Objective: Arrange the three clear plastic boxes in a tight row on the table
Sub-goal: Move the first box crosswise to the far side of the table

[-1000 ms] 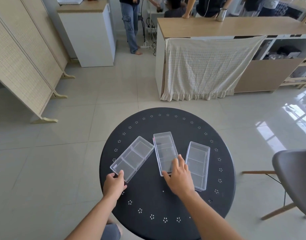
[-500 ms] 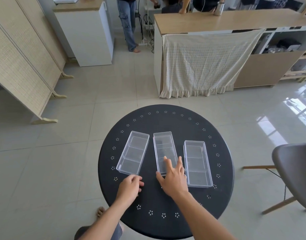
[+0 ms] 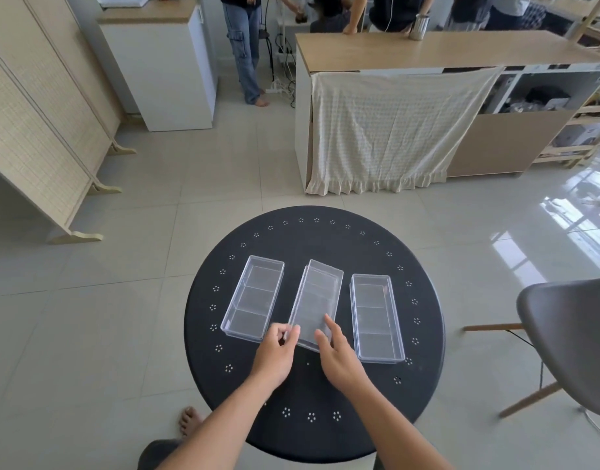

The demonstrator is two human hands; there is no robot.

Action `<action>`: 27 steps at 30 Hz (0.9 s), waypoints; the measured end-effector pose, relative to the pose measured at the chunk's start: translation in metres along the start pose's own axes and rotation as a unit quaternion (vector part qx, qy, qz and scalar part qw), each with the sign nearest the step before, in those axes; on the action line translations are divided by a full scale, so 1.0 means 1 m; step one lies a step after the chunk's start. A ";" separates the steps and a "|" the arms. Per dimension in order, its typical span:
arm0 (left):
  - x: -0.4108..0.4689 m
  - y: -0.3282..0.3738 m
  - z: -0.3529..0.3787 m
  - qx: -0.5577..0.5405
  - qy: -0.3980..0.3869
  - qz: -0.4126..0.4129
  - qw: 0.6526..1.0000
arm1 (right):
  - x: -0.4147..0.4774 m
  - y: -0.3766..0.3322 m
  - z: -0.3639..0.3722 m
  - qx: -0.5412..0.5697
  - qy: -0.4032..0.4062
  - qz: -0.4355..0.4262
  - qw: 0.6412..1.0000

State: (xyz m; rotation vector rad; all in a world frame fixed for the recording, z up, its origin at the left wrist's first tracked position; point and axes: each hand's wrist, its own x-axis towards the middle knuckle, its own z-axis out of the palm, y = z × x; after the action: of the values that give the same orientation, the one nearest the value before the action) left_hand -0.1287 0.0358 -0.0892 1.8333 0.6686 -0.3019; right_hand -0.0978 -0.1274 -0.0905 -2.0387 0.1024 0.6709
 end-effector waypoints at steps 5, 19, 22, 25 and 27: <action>0.003 0.015 -0.005 0.011 0.072 0.057 0.996 | 0.004 0.001 -0.008 0.042 -0.025 0.000 0.999; -0.018 -0.002 0.010 0.348 0.099 0.317 0.877 | 0.021 -0.039 -0.042 0.147 0.010 0.058 0.987; -0.016 -0.016 0.014 0.376 0.069 0.317 0.868 | 0.017 -0.040 -0.040 0.125 0.002 0.074 0.989; -0.017 -0.028 0.012 0.385 0.056 0.324 0.862 | 0.010 -0.043 -0.038 0.104 -0.011 0.089 0.991; -0.017 -0.032 0.011 0.409 0.051 0.335 0.847 | 0.009 -0.042 -0.035 0.095 -0.018 0.094 0.991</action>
State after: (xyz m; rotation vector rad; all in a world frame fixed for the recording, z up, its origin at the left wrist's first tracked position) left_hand -0.1595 0.0283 -0.1091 2.7805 -0.1251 0.0021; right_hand -0.0614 -0.1314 -0.0492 -1.8483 0.3279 0.7834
